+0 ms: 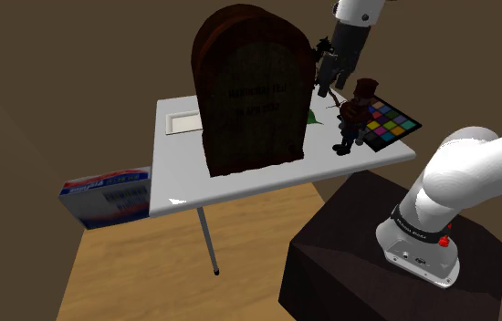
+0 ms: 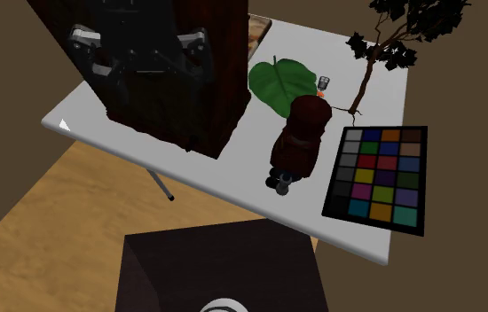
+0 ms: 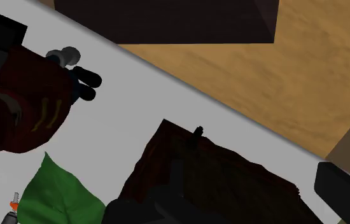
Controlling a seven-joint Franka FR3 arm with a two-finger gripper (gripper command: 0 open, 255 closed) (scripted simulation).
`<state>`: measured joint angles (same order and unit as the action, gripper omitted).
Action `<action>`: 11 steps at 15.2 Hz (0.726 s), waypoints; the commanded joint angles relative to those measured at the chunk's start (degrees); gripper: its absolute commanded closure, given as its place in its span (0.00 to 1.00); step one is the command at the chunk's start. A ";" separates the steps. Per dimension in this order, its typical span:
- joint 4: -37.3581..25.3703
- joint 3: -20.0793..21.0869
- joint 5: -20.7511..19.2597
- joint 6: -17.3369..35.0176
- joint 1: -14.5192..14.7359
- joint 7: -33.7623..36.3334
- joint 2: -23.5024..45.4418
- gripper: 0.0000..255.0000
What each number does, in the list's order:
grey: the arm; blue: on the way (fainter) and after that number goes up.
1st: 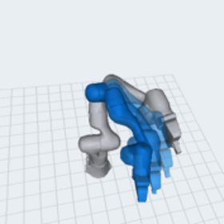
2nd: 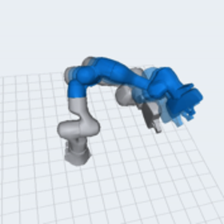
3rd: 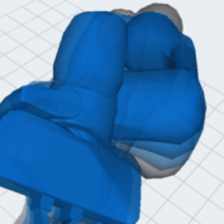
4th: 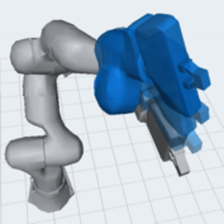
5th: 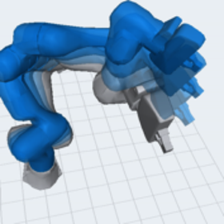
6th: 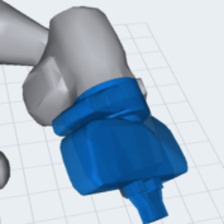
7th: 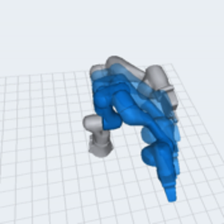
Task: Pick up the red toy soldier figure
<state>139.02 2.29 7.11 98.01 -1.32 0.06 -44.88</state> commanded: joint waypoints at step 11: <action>2.38 -10.42 -8.76 2.36 -7.41 -8.23 -0.92 0.00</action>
<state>141.17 -7.06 -0.72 100.19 -7.94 -7.31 -45.61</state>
